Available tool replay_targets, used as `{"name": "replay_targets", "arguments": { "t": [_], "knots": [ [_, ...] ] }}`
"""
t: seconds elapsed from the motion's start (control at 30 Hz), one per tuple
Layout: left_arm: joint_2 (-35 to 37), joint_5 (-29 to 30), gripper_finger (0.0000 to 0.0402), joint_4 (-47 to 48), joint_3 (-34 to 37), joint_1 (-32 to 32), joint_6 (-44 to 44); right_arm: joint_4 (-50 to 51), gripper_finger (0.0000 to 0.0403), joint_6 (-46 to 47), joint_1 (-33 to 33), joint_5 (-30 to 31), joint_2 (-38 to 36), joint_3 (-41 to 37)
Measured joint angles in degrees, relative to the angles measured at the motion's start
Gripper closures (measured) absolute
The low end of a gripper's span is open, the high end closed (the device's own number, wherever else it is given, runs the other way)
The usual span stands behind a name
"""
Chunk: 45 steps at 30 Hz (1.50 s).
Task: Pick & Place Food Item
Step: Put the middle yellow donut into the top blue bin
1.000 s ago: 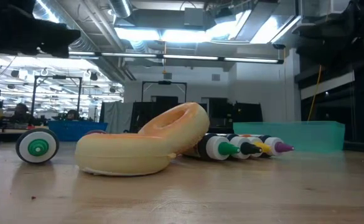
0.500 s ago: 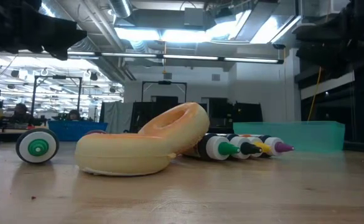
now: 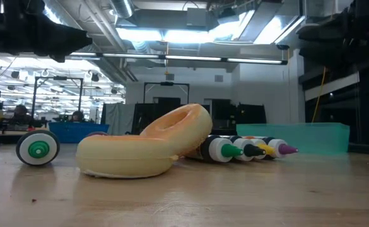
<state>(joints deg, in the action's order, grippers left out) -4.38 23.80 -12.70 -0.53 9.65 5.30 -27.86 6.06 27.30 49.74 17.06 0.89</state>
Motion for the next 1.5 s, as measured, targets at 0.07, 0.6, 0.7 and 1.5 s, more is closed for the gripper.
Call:
{"name": "replay_targets", "arguments": {
  "t": [0.07,0.6,0.7,1.5],
  "knots": [
    [-0.1,-0.2,0.0249,0.1,0.0,0.0,-2.2,-0.3,0.0149,1.0,-0.9,-2.2,0.0,0.0],
    [-10.8,-1.7,0.0195,2.8,-4.1,-5.9,-3.4,-3.5,0.0149,-5.4,-9.9,-4.6,5.8,6.2],
    [-13.9,-6.1,0.0188,2.7,-7.3,-8.6,-2.6,-3.5,0.0149,-10.1,-12.1,-7.2,10.0,11.0],
    [-58.2,-28.0,0.0202,16.0,-30.3,-15.6,3.0,6.0,0.0149,-12.7,-19.9,-4.6,38.8,30.6]
  ]
}}
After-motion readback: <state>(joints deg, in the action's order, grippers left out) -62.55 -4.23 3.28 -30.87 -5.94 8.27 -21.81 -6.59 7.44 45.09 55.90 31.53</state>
